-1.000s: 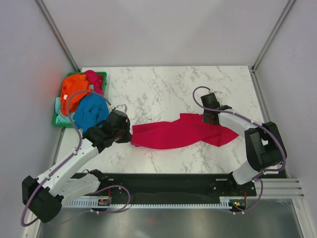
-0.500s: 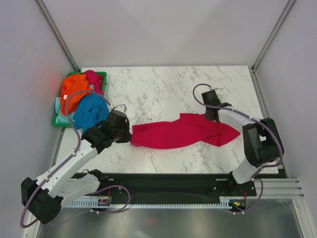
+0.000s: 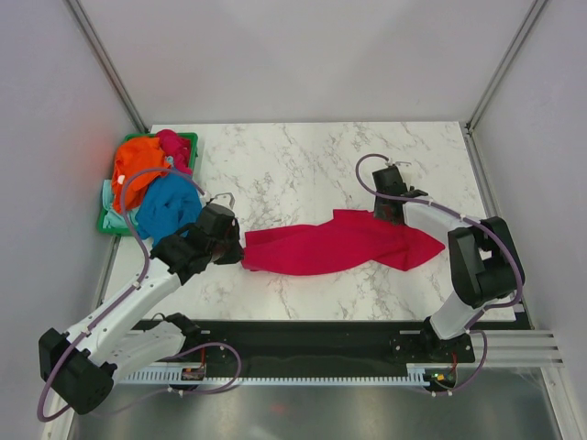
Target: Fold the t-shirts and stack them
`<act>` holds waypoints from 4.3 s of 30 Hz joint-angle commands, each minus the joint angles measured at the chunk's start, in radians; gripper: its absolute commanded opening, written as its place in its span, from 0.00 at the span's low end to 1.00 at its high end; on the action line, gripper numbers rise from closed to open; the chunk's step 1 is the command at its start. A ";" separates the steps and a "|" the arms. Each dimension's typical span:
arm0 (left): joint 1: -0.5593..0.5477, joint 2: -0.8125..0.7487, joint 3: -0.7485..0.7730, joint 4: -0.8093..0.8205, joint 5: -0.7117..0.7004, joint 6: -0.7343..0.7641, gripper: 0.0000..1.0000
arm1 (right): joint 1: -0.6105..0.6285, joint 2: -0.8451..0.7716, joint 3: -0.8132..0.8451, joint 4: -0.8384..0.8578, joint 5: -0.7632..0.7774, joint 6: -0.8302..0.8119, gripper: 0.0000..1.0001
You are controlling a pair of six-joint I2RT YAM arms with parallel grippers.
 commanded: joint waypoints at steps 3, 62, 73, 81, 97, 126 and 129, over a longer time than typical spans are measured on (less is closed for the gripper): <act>0.001 -0.016 -0.006 0.009 -0.009 0.019 0.02 | 0.000 -0.006 -0.008 0.030 -0.014 -0.004 0.56; 0.017 0.369 1.176 -0.116 -0.271 0.447 0.03 | -0.020 -0.840 0.592 -0.518 0.069 -0.038 0.00; 0.255 0.749 0.816 -0.173 0.083 0.257 0.91 | -0.020 -0.693 0.263 -0.427 0.180 0.005 0.00; -0.102 0.311 0.406 -0.182 -0.037 0.068 0.78 | -0.021 -0.676 0.158 -0.337 0.114 0.002 0.00; -0.447 0.185 -0.071 0.226 0.296 -0.160 0.65 | -0.021 -0.688 0.029 -0.280 0.033 0.016 0.00; -0.627 0.589 0.077 0.127 0.155 -0.198 0.48 | -0.021 -0.748 -0.065 -0.272 0.022 0.007 0.00; -0.625 0.593 0.082 0.127 0.115 -0.200 0.37 | -0.021 -0.751 -0.068 -0.272 0.023 0.005 0.00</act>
